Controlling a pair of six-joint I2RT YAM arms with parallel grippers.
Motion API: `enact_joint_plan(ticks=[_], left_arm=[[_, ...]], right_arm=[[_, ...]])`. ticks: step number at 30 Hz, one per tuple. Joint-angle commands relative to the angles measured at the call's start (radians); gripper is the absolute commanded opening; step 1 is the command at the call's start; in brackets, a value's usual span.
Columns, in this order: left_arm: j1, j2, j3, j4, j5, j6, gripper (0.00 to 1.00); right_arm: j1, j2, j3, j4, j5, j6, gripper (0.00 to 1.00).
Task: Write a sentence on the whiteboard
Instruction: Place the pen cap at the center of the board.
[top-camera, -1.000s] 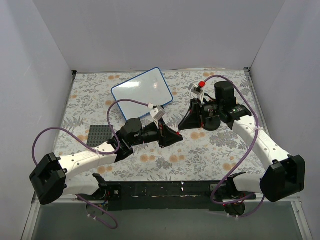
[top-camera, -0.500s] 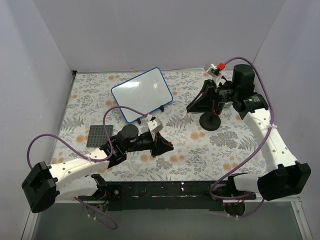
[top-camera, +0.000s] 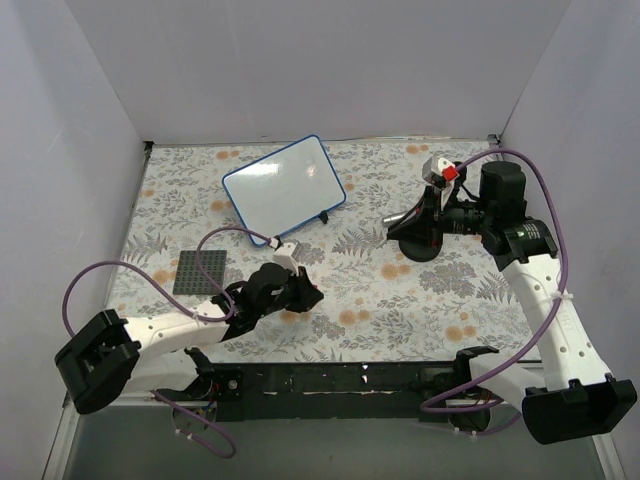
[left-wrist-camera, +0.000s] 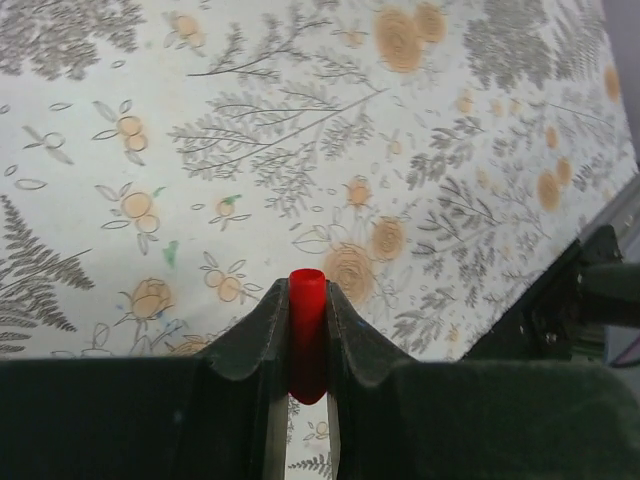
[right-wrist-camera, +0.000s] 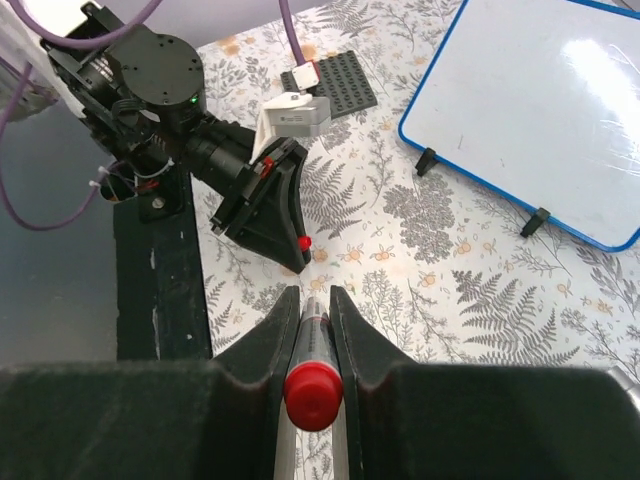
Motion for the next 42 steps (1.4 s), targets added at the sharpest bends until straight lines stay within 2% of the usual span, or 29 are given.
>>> enact_joint_plan(ticks=[1,5,10,14,19,23,25,30,32,37,42], left_arm=[[0.044,0.050,0.094,-0.144,-0.194,-0.145,0.00],[0.168,0.009,0.074,-0.277,-0.222,-0.227,0.00],[0.360,-0.067,0.038,-0.369,-0.196,-0.243,0.00],[0.466,-0.042,0.048,-0.431,-0.197,-0.226,0.00],[0.613,0.027,0.052,-0.420,-0.188,-0.200,0.02],[0.662,0.100,0.092,-0.452,-0.205,-0.202,0.12],[0.673,0.136,0.113,-0.480,-0.223,-0.224,0.21],[0.681,0.099,0.132,-0.532,-0.237,-0.241,0.60],[0.681,0.044,0.134,-0.541,-0.234,-0.235,0.66],[0.687,-0.043,0.169,-0.543,-0.119,-0.153,0.82],[0.702,-0.096,0.216,-0.452,0.112,0.076,0.94]], right_arm=[[-0.030,-0.053,-0.045,-0.010,0.036,-0.080,0.01],[-0.044,-0.077,-0.082,0.004,0.016,-0.085,0.01],[-0.063,-0.096,-0.125,0.042,-0.009,-0.074,0.01],[-0.080,-0.108,-0.162,0.079,-0.038,-0.054,0.01],[-0.085,-0.117,-0.173,0.090,-0.056,-0.053,0.01],[-0.085,-0.122,-0.185,0.101,-0.065,-0.046,0.01],[-0.083,-0.125,-0.186,0.104,-0.065,-0.046,0.01],[-0.085,-0.122,-0.183,0.104,-0.078,-0.043,0.01],[-0.085,-0.122,-0.186,0.102,-0.078,-0.045,0.01],[-0.085,-0.119,-0.194,0.090,-0.091,-0.053,0.01],[-0.086,-0.100,-0.179,0.058,-0.090,-0.088,0.01]])
